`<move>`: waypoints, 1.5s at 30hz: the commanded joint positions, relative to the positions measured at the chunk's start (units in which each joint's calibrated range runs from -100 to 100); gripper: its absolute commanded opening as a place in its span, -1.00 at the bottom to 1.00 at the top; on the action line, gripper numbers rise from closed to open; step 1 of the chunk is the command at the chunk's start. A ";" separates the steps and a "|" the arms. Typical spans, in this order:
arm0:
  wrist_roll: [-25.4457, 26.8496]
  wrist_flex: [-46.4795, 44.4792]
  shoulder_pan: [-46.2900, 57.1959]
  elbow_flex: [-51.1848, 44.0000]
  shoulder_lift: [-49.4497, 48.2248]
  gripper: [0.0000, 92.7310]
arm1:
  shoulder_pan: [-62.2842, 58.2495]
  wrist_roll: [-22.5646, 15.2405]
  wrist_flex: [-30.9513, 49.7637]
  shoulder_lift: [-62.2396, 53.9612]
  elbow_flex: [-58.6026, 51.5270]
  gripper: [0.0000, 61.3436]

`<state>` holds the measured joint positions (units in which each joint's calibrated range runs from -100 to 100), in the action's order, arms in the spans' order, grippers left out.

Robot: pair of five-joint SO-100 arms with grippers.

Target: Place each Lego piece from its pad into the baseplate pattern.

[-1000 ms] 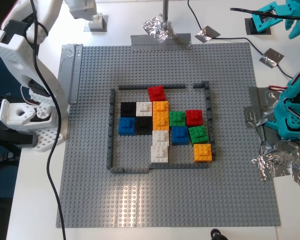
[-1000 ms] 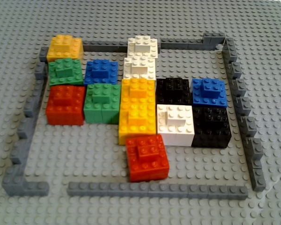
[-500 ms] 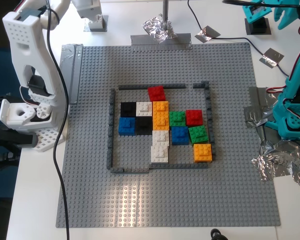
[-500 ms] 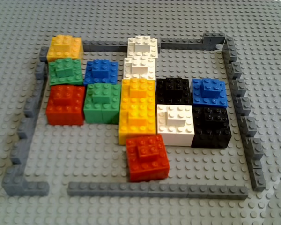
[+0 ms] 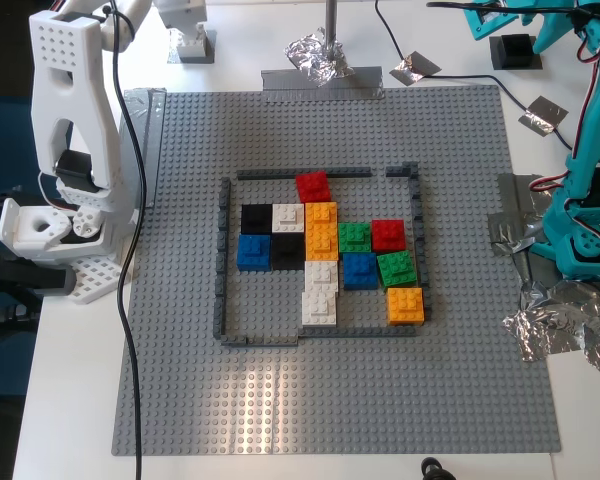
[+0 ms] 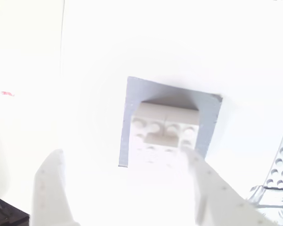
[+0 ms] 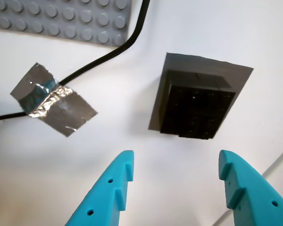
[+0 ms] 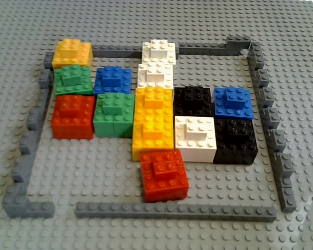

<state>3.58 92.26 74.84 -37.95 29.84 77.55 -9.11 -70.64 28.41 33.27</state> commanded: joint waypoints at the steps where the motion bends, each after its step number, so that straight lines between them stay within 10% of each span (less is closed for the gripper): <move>1: -0.19 -0.07 -0.60 -6.97 2.35 -0.57 | 1.27 0.59 -0.48 -1.29 5.33 0.02; 17: -0.19 -0.07 -0.89 -13.65 9.47 -0.57 | 1.34 0.83 0.74 1.29 4.88 -0.06; 29: -0.09 -0.07 -1.18 -16.00 10.85 -0.77 | 1.05 -0.87 1.07 2.58 5.15 -0.98; 45: 0.30 4.16 -2.48 -16.18 9.56 -1.00 | -1.48 0.83 -18.22 -6.09 23.12 -0.99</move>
<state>3.58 95.74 72.77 -51.51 41.17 77.55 -9.11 -84.55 32.30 51.16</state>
